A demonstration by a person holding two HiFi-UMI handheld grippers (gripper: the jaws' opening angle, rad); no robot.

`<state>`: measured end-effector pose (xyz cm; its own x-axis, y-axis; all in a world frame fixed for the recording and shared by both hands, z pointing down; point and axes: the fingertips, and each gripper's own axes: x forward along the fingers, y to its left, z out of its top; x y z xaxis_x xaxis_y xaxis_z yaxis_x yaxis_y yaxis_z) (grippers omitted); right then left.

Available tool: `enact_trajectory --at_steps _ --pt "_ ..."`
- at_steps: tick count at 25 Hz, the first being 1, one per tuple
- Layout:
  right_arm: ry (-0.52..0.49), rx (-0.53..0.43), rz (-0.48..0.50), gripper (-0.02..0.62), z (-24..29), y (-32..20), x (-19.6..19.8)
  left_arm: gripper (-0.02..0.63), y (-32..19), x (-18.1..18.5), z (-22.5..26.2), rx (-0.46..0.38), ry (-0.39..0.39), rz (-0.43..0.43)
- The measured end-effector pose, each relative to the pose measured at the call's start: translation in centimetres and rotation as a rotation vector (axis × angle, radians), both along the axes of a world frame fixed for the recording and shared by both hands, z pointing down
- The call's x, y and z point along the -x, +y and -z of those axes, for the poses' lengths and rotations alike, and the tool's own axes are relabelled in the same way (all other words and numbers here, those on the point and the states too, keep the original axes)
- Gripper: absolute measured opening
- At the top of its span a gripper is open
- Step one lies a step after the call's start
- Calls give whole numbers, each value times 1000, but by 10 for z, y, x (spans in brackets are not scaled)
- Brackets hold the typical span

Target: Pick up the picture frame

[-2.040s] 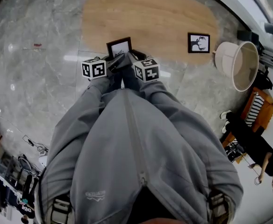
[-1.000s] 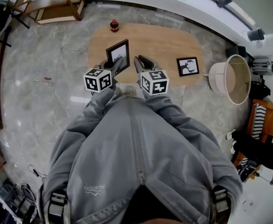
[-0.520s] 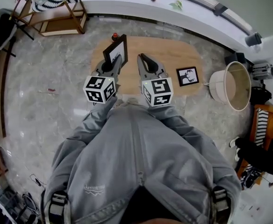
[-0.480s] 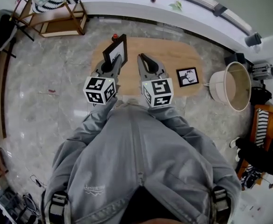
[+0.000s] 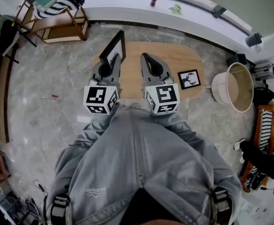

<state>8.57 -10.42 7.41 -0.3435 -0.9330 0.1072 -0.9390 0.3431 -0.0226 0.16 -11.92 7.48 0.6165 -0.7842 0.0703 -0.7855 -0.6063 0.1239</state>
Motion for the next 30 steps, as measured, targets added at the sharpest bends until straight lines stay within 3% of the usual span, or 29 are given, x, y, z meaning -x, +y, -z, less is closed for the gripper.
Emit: enact_trajectory --at_steps 6,30 --pt "8 -26 -7 31 14 10 -2 26 12 -2 16 -61 -16 9" --pt "5 -12 4 31 2 21 -20 26 26 -24 5 -54 -30 -9"
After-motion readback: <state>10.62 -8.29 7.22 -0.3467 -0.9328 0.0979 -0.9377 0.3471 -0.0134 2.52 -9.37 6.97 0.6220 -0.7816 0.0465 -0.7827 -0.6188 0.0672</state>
